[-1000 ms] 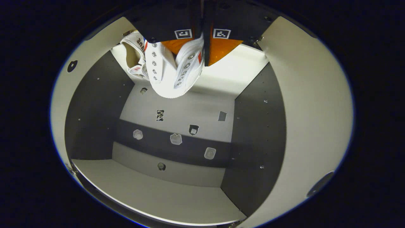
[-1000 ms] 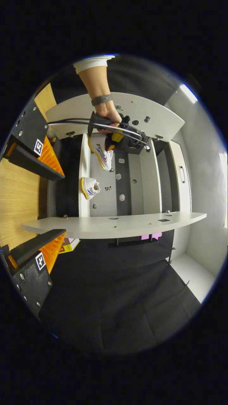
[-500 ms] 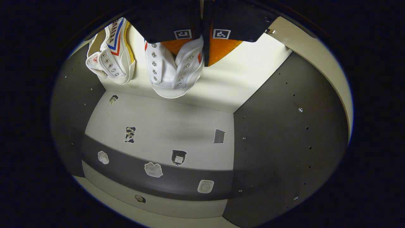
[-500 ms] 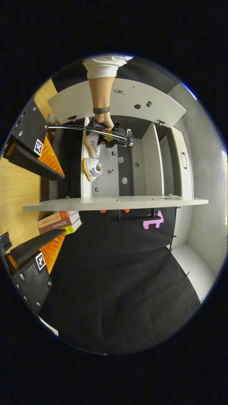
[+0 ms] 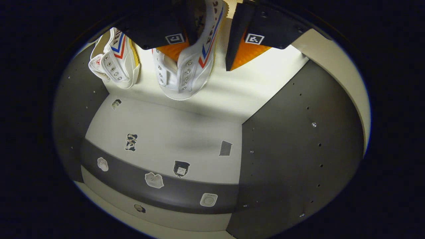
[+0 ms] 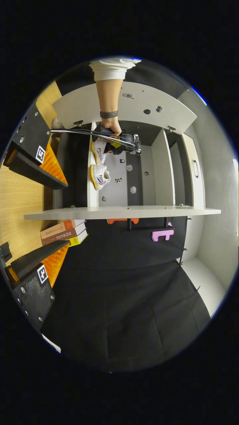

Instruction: Grab one shoe with the right hand and put it into the shoe cabinet, grab the other shoe with the left hand and put it into the shoe cabinet; then close the right door with the right hand and the left door with the left hand.

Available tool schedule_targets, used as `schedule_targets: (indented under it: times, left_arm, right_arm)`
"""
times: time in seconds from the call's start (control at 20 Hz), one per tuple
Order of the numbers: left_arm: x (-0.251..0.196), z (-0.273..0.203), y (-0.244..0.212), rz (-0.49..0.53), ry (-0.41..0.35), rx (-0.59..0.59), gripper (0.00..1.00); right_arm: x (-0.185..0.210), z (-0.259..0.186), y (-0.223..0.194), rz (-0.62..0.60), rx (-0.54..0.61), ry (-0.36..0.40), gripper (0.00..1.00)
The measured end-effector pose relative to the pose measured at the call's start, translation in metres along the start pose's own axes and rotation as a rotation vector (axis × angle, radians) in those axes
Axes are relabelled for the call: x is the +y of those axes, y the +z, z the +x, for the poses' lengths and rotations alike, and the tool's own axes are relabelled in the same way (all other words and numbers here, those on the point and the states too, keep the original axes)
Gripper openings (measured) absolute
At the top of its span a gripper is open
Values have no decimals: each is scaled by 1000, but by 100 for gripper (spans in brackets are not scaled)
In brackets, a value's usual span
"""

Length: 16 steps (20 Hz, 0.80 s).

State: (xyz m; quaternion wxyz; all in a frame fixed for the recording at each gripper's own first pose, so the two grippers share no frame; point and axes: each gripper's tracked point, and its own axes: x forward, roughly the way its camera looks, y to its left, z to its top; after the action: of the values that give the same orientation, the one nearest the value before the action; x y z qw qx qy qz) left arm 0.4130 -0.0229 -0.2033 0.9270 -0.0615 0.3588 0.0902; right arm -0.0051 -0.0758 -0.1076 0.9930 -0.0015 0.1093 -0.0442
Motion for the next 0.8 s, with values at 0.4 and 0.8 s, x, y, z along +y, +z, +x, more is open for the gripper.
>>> schedule_targets:
  times: [0.4,0.8]
  left_arm:
    - [3,-56,11,38,-88,-91,97]
    - [8,-194,24,53,-256,-332,97]
  right_arm:
    - [2,-7,-4,25,9,30,94]
    - [22,-6,10,28,-2,117,94]
